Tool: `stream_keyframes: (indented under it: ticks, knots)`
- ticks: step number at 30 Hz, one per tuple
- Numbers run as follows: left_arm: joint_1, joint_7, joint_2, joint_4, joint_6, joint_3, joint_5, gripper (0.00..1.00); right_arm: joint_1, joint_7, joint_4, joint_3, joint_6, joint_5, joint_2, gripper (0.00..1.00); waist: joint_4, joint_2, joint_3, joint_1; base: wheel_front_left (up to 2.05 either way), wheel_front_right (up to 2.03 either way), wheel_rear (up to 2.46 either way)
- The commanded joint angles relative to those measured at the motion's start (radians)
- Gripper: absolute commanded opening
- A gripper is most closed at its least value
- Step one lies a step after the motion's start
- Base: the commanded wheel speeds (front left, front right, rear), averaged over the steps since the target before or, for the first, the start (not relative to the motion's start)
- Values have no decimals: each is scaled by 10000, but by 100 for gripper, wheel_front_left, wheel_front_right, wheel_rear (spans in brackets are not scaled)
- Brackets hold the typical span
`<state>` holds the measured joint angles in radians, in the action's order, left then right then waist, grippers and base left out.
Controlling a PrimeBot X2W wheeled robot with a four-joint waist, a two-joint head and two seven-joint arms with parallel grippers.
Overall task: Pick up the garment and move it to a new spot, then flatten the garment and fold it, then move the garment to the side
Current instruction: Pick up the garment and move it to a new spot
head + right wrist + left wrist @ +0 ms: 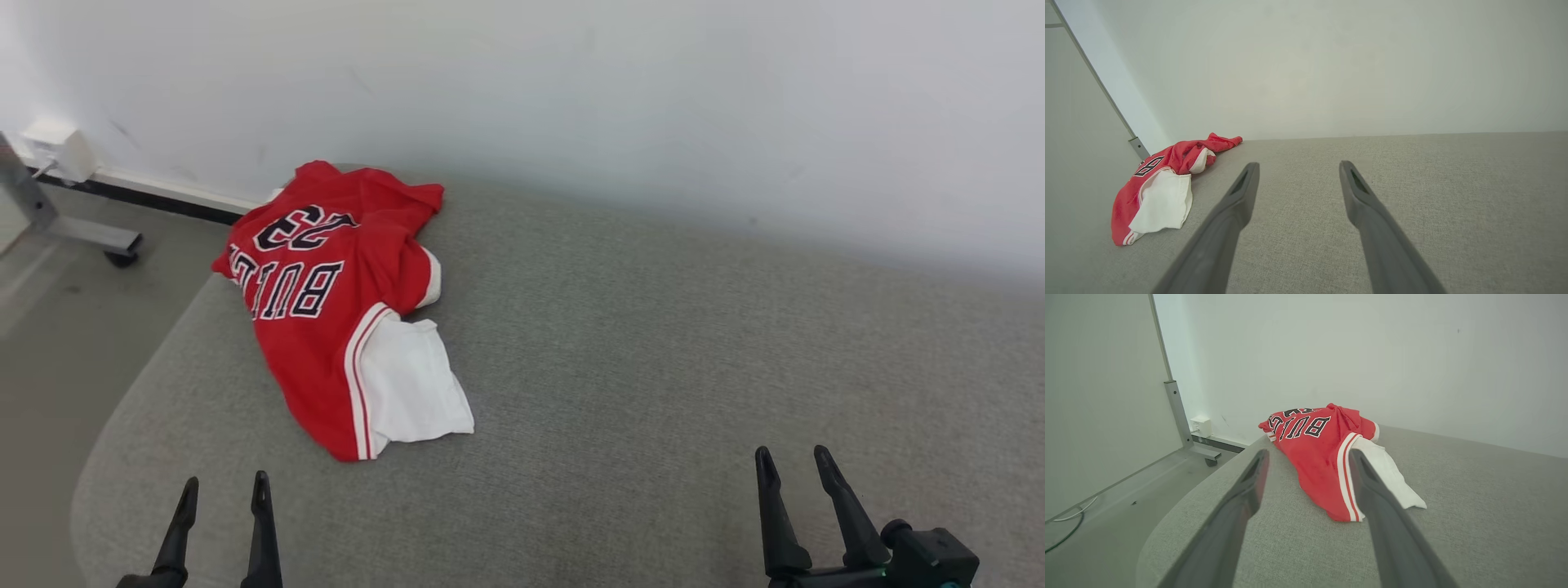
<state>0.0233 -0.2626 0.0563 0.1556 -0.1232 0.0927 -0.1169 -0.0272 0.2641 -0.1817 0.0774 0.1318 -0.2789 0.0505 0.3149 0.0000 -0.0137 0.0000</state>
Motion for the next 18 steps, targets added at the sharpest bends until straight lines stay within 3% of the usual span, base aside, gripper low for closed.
stream_keyframes:
  ticks: [1,9,18]
  knots:
    - [179,-35,-3,10,33,25,44,100,-118,7,-24,16,-21,29,-1,100,776,0,-32,0,0,0,0]
    - [267,-35,-21,33,114,232,103,100,-106,7,-101,222,-21,61,0,100,1631,0,-90,0,0,0,0]
    - [455,-35,-48,-158,338,452,17,100,202,7,-197,463,-21,0,125,100,1756,0,62,0,0,0,0]
